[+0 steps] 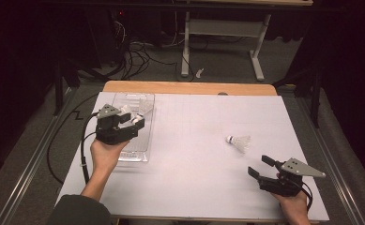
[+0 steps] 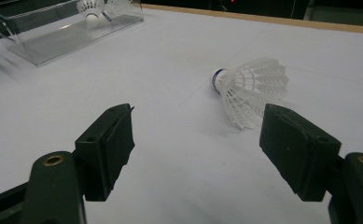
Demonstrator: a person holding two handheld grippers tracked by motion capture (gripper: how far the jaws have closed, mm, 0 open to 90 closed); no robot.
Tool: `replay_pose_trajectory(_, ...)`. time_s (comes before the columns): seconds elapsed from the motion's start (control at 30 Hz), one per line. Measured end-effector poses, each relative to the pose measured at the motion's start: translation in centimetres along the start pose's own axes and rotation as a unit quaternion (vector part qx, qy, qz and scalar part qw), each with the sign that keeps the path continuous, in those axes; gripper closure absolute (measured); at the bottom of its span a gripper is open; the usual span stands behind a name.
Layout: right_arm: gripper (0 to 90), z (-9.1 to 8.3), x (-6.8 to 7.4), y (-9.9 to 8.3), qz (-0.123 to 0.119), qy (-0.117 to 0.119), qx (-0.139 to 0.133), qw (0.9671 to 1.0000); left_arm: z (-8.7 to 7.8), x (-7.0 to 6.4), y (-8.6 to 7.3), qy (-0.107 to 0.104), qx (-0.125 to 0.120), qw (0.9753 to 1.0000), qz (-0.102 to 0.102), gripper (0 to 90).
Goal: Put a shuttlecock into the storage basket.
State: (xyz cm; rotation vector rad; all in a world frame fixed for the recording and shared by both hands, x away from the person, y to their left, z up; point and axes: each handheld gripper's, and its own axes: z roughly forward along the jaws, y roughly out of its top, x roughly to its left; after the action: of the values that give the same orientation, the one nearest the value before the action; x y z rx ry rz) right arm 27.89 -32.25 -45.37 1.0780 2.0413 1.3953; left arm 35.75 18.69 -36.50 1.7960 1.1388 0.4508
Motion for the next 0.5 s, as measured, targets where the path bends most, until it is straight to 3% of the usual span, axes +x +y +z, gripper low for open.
replay_pose_trajectory(0.5,26.5,0.0,0.0,0.0,0.0,0.0,0.0,1.0,-1.1,0.1,-1.2,0.004,-0.018,0.9998,-0.007,39.5)
